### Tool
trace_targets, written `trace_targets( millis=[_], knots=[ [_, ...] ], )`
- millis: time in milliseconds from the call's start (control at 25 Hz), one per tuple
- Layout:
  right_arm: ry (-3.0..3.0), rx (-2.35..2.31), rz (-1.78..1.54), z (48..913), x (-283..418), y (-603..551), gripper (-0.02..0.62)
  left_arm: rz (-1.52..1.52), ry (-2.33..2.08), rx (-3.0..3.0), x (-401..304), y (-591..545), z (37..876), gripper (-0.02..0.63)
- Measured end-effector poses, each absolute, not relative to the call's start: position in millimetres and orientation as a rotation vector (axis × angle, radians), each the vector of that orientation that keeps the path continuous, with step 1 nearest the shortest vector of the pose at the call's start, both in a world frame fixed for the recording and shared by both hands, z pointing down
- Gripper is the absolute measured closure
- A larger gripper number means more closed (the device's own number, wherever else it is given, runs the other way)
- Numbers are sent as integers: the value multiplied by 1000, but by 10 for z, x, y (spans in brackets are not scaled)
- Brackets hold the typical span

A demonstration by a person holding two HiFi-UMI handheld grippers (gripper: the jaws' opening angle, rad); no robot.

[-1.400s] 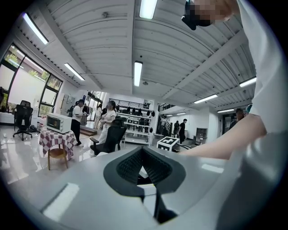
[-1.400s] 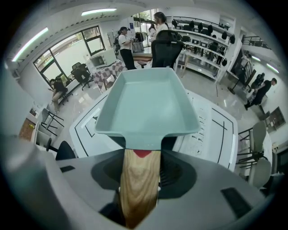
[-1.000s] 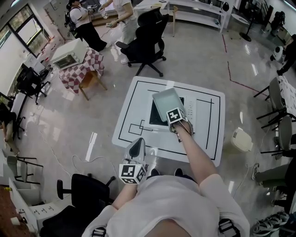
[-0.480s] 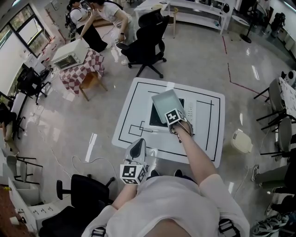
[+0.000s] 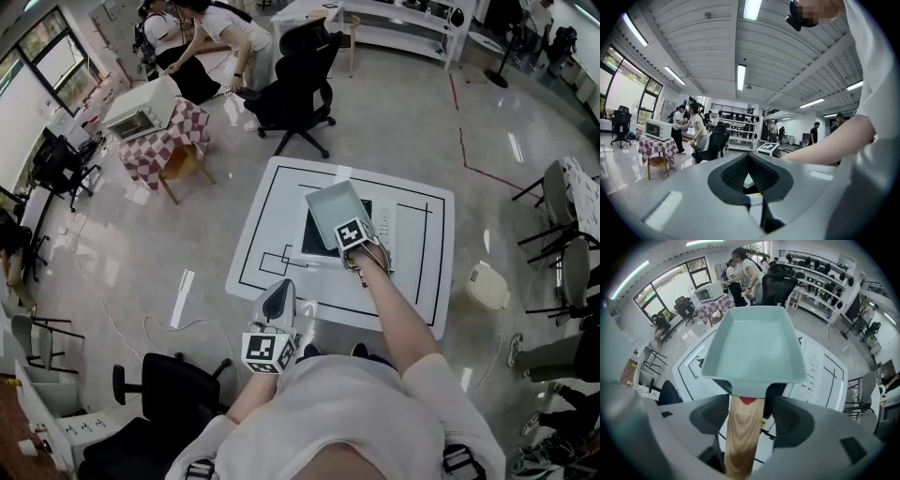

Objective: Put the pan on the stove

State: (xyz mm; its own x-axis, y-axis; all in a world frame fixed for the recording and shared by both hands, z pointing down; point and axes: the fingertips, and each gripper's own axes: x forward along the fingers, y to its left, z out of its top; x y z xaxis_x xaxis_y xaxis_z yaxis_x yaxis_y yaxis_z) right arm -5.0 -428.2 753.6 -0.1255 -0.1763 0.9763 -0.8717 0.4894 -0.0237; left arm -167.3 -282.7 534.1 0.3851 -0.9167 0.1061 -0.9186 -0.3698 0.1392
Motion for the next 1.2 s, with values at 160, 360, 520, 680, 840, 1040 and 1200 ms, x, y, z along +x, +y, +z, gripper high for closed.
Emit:
trace_targets(
  millis=[160,360,520,680,840,1040,1200],
  knots=[
    [-1639,936,804,7445,-26,-4290,321,10,-1648,2465,-1675,-2820,5341,595],
    [-1743,1003,845,7148,-108,-4245,319,9,-1644,2468,-1662,-2815,5347,595],
    [-1875,1066,765,6745,-152,-4231,318,4,-1643,2470,-1650,-2819,5353,595],
    [-2035,1161,666,6229,-167,-4167,318,2,-1647,2475,-1654,-2816,5334,595],
    [-2328,1318,447,5449,-183,-4065,325,-3,-1661,2482,-1671,-2821,5291,595],
    [-2547,1531,57,4609,-6,-3740,467,-21,-1680,2492,-1667,-2832,5179,595],
    [-2622,1633,-92,4246,110,-3418,561,-20,-1697,2481,-1662,-2830,5117,595]
  ],
)
